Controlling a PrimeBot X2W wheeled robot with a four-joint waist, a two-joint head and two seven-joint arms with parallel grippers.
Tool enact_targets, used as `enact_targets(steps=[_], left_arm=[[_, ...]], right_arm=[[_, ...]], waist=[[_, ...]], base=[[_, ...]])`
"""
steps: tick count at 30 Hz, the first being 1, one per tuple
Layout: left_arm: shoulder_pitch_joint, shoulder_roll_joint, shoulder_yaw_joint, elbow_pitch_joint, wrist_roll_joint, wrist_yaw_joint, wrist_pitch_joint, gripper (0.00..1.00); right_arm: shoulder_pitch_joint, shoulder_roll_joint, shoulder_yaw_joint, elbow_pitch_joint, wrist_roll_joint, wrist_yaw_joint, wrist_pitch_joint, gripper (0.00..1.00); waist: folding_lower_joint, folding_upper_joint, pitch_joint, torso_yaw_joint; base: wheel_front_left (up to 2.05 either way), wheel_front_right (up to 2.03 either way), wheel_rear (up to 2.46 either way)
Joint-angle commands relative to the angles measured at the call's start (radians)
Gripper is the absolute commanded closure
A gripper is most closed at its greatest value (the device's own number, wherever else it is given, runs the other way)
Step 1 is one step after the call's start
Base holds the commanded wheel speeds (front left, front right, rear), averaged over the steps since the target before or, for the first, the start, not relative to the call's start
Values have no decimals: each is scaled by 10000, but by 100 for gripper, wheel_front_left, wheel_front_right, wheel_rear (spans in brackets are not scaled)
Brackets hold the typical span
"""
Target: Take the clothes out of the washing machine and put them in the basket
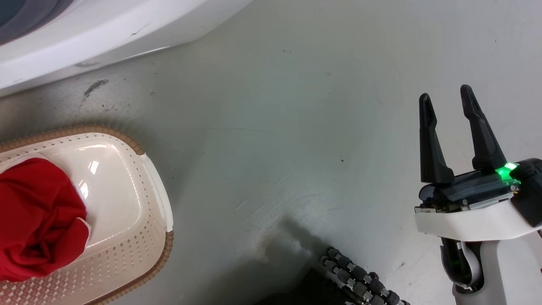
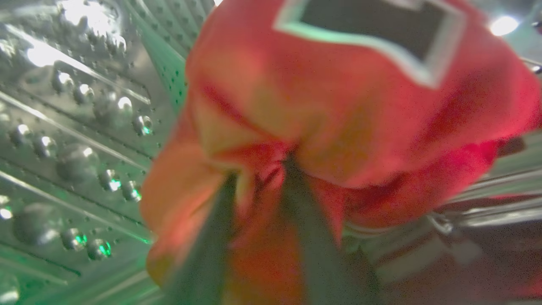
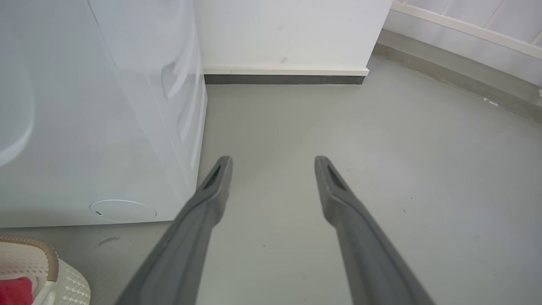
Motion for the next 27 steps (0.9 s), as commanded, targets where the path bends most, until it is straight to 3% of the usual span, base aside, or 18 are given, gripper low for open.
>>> enact_targets(steps=[1, 6, 12, 27], left_arm=[[-27, -27, -94, 100, 125, -4, -264, 100], [-249, 53, -250, 125, 219, -9, -1258, 100], [86, -207, -467, 175, 95, -12, -3243, 100], [3366, -1353, -688, 982, -910, -14, -8197, 100]], right_arm=[[-7, 17, 1, 15, 55, -8, -20, 0], [-260, 18, 82, 108, 3, -8, -20, 0], [-415, 17, -151, 195, -332, -8, -20, 0], [107, 9, -869, 587, -1583, -8, -20, 0]], waist=[[-1, 0, 2, 3], [-1, 0, -117, -18], [-1, 0, -654, 381], [-1, 0, -3512, 1815]], base=[[0, 0, 0], [0, 0, 0], [0, 0, 0], [0, 0, 0]])
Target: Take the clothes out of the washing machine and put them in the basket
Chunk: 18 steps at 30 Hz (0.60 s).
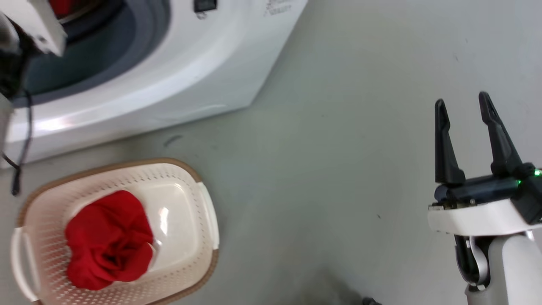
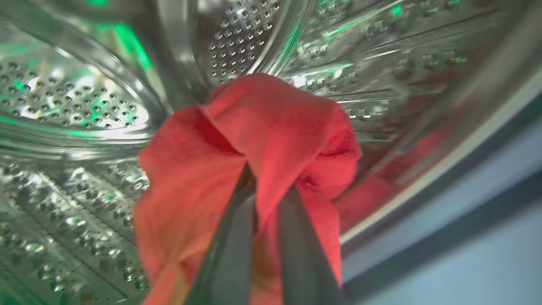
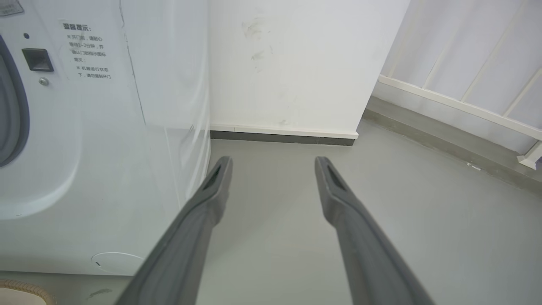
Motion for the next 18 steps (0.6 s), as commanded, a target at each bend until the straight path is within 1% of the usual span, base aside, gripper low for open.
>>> enact_targets(steps=[1, 5, 8, 12, 14, 18], left_arm=[[523, -206, -55, 37, -122, -12, -510, 100], [1479, -590, -146, -78, -375, -12, -1331, 100], [2261, -751, -167, -376, -548, -11, -1638, 100], [3374, -827, -139, -1014, -611, 0, -1816, 100], [3956, -885, -79, -1449, -602, 101, -1852, 100], [5202, -1012, 114, -2527, -440, 475, -1877, 100]], right_arm=[[216, -1, -96, 57, -211, -7, -20, 0], [492, 1, -221, 112, -596, -8, -20, 0], [647, 1, -330, 160, -795, -8, -20, 0], [824, 1, -446, 211, -951, -8, -20, 0], [911, -2, -508, 232, -1030, -8, -20, 0], [1083, 1, -620, 299, -1165, -8, -20, 0]], waist=[[0, 0, -907, 710], [0, 0, -1498, 1198], [0, 0, -1866, 1523], [0, 0, -2301, 1926], [0, 0, -2500, 2125], [0, 0, -2832, 2504]], base=[[0, 0, 0], [0, 0, 0], [0, 0, 0], [0, 0, 0], [0, 0, 0], [0, 0, 0]])
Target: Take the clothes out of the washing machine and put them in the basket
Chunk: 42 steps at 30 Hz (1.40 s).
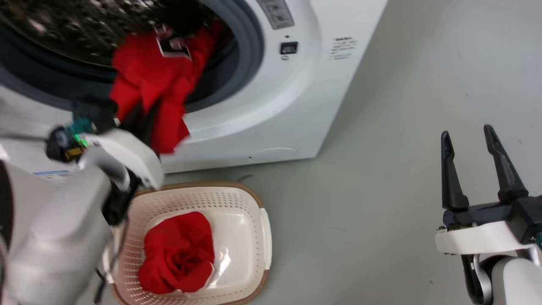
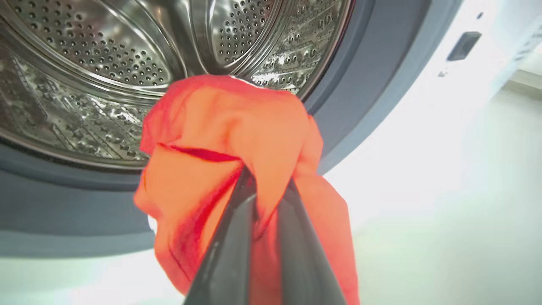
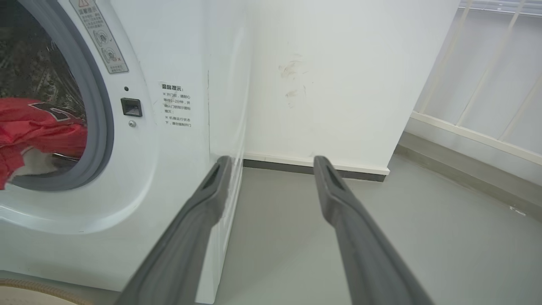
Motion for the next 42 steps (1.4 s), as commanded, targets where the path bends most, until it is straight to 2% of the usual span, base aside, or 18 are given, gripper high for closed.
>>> enact_targets(steps=[1, 7, 12, 17, 27, 33, 42], left_arm=[[692, -85, 174, -571, 63, 210, -69, 100], [2328, -126, 103, -1867, 21, 516, -42, 100], [3373, -70, -432, -2751, -338, 484, 938, 100], [3790, -47, -913, -2847, -567, 317, 1830, 100], [3395, -561, -1813, -1364, -887, -134, 3496, 100], [2672, -983, -1969, 86, -947, -292, 3552, 100], [1035, -1277, -1895, 2313, -650, -334, 2700, 100]], right_arm=[[183, 3, -12, 61, -88, -7, -20, 0], [377, 3, -16, 88, -186, -8, -20, 0], [376, 3, 36, 50, -251, -8, -20, 0], [184, 3, 132, 21, -266, -9, -20, 0], [-249, 4, 180, -131, -159, -7, -20, 0], [-495, 4, 203, -263, 8, -7, -20, 0], [-940, 7, 299, -575, 355, -7, -20, 0]], waist=[[2, -1, -462, 467], [2, -1, -724, 757], [2, -1, -641, 871], [2, -1, -245, 783], [2, -1, 972, 238], [2, -1, 1931, -156], [2, -1, 3594, -767]], base=[[0, 0, 0], [0, 0, 0], [0, 0, 0], [0, 0, 0], [0, 0, 0], [0, 0, 0], [0, 0, 0]])
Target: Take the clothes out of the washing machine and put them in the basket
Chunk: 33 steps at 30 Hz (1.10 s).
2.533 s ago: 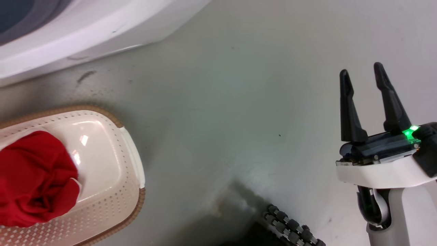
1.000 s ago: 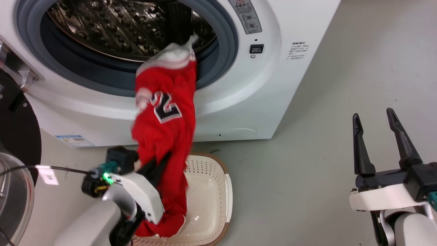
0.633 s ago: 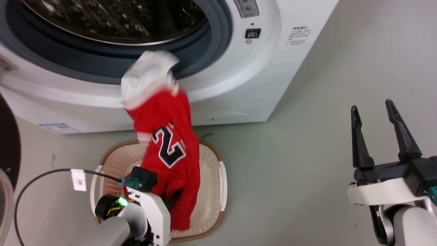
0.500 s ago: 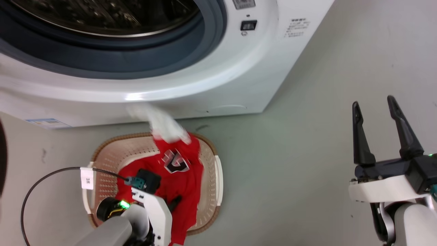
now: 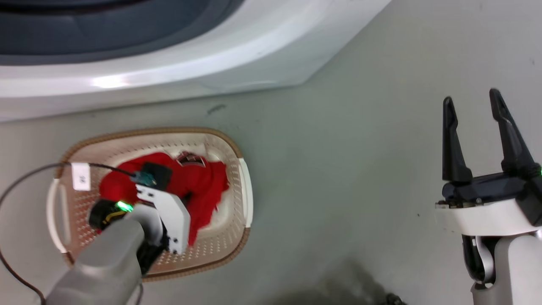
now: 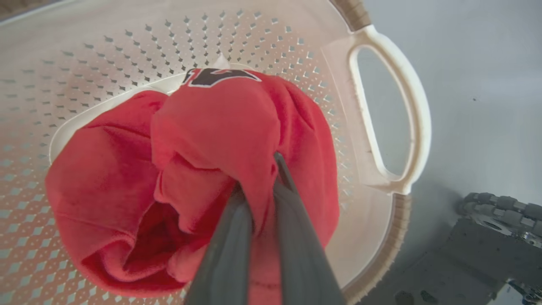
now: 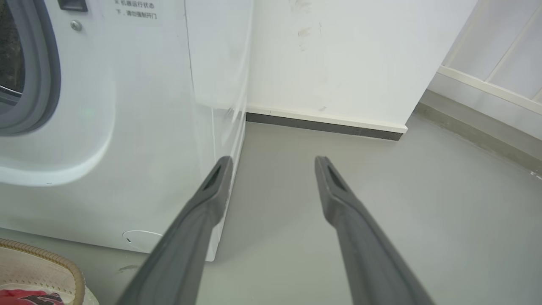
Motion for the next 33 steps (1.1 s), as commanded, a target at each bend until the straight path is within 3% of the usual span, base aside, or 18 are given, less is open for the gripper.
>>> enact_targets(steps=[1, 10, 20, 21, 22, 33], left_arm=[[-341, -35, 28, 357, 114, 5, -198, 100], [-1478, -364, 57, 2086, 292, -11, -1087, 100], [-2108, -810, 179, 3340, 91, -13, -1480, 100], [-2116, -850, 169, 3395, 89, -13, -1558, 88], [-2097, -892, 133, 3428, 130, -15, -1668, 1], [-1391, -1312, -180, 2958, 24, -26, -2593, 0]], right_arm=[[-201, 10, 26, -88, 116, -10, -20, 0], [-503, 11, -32, -410, 571, -9, -20, 0], [-520, 10, -91, -574, 594, -10, -20, 0], [-532, 10, -102, -549, 580, -10, -20, 0], [-533, 10, -93, -512, 549, -10, -20, 0], [-551, 8, -129, -85, 158, -10, -20, 0]], waist=[[-1, -1, 765, -438], [-1, -1, 1927, -984], [-1, -1, 2458, -1004], [-1, -1, 2445, -976], [-1, -1, 2399, -943], [-1, -1, 880, -392]], base=[[0, 0, 0], [0, 0, 0], [0, 0, 0], [0, 0, 0], [0, 0, 0], [0, 0, 0]])
